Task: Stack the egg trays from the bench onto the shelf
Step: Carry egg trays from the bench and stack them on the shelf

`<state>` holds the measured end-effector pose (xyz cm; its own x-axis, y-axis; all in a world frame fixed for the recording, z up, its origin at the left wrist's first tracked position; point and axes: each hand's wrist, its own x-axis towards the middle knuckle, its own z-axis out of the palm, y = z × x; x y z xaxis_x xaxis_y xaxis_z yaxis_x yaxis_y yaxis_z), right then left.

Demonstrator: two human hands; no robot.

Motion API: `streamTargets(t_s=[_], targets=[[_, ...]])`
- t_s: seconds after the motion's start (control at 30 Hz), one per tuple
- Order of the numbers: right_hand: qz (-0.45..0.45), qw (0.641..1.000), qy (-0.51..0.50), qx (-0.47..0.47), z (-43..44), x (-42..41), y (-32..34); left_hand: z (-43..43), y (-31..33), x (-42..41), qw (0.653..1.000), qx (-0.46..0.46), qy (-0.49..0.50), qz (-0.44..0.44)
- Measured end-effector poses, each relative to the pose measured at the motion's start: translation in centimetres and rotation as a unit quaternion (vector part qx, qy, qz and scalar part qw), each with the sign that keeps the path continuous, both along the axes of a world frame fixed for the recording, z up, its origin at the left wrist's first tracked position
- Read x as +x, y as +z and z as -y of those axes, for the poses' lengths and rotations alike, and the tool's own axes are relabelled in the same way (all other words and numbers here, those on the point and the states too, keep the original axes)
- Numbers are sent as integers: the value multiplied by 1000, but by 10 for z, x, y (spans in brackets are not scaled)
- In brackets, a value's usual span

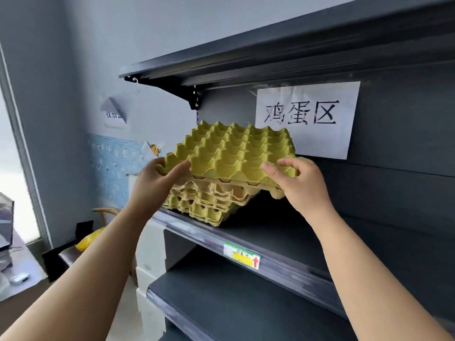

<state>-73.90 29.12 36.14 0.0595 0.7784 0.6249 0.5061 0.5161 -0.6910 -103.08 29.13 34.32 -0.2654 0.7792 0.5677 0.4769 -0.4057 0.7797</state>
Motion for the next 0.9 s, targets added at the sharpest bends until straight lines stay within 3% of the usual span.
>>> streamTargets(t_s=[0.53,0.9], targets=[[8,999,-22,-23,-83,-70,-3,-103,0,-68,999,17,-34,25],[38,995,-79,-48,-85,-79,-4,-143,-14,-76,998,-39,-46,16]])
